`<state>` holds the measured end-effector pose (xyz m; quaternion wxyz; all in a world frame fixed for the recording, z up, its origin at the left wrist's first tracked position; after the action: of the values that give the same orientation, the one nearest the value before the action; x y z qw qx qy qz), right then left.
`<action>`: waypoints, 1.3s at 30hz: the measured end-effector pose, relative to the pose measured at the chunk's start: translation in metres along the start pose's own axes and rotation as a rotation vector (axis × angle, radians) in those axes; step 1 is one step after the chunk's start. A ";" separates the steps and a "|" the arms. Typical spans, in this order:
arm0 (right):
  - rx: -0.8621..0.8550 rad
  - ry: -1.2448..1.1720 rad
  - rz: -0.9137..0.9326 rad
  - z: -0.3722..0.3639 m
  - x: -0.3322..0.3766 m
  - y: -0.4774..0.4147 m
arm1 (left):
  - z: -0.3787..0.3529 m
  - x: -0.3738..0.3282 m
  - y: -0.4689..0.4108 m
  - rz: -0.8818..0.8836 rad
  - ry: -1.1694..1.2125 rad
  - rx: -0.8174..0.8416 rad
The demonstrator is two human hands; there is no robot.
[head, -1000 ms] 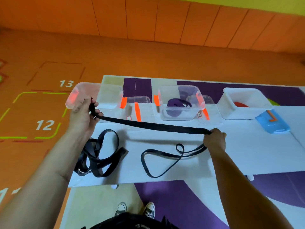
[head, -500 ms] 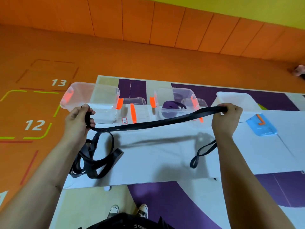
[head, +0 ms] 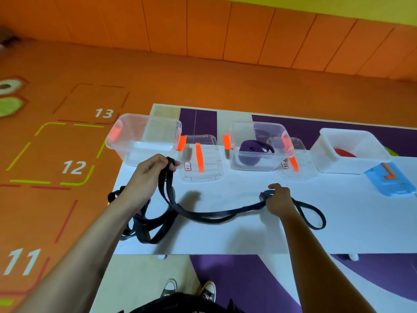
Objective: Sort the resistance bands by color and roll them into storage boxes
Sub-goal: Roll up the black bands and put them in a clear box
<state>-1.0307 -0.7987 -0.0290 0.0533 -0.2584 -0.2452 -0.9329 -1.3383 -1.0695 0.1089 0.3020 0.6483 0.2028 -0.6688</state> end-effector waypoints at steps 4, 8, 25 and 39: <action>0.061 -0.075 0.156 -0.023 0.050 0.033 | -0.018 -0.007 0.010 -0.081 -0.098 0.131; 0.126 -0.404 0.417 -0.034 0.143 0.096 | -0.026 -0.019 0.018 -0.124 -0.136 0.169; 0.498 -0.714 0.589 -0.070 0.217 0.190 | -0.012 -0.037 0.031 -0.149 -0.001 0.029; 0.366 -0.640 0.631 -0.056 0.218 0.200 | -0.016 -0.051 0.039 -0.224 -0.115 0.050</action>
<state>-1.1984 -0.9948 0.1265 0.3002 -0.5805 -0.3191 -0.6864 -1.3011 -1.0806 0.1627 0.2203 0.5897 0.2393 -0.7392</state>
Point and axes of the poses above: each hand's wrist, its own y-axis away from the middle knuckle, its own z-axis out of the back of the hand, x = y × z, the point moved 10 cm from there along -y, towards the middle knuckle, and after that the axes turned 3 degrees about -z, right-handed, at the moved point
